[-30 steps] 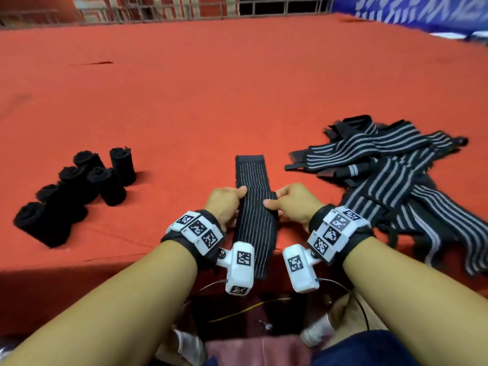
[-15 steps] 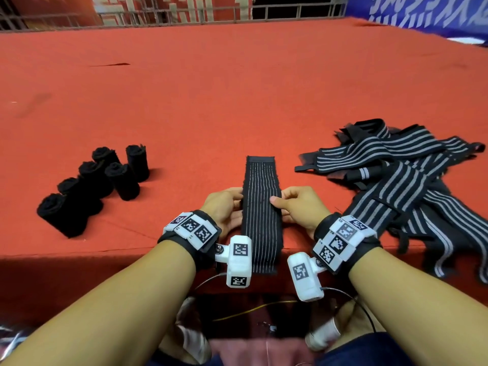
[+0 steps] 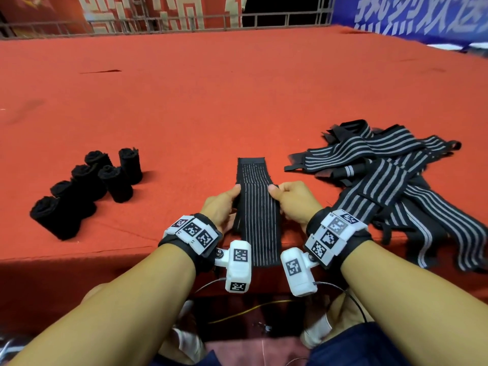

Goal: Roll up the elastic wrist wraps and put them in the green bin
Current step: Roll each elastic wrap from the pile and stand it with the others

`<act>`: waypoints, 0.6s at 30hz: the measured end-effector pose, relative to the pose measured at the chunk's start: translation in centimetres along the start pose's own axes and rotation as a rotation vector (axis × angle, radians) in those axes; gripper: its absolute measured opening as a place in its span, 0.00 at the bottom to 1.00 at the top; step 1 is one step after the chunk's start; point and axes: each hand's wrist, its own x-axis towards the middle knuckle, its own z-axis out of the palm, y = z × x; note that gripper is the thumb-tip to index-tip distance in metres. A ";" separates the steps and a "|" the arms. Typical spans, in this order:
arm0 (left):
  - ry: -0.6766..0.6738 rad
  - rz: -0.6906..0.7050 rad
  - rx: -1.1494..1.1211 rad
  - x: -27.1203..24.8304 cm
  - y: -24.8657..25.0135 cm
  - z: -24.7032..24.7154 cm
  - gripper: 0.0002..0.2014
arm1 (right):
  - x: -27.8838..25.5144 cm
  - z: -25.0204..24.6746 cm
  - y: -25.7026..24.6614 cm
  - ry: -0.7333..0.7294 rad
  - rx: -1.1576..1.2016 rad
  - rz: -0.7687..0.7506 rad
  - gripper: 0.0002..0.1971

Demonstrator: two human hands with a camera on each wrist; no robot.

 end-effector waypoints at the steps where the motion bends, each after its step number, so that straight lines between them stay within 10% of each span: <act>1: -0.004 0.002 0.004 0.0 0.0 -0.1 0.17 | -0.1 -0.1 0.0 -0.001 -0.028 -0.002 0.22; 9: -0.090 -0.041 0.067 -1.2 -0.4 -0.2 0.04 | -0.1 -0.1 0.2 -0.008 0.140 0.064 0.22; 14: -0.061 0.004 0.097 -1.4 -0.7 -0.9 0.15 | -1.5 -0.7 -1.1 -0.186 0.440 0.050 0.05; 18: -0.105 0.030 0.159 -1.8 -0.7 -1.4 0.19 | -2.7 -0.7 -1.7 -0.280 0.372 -0.017 0.32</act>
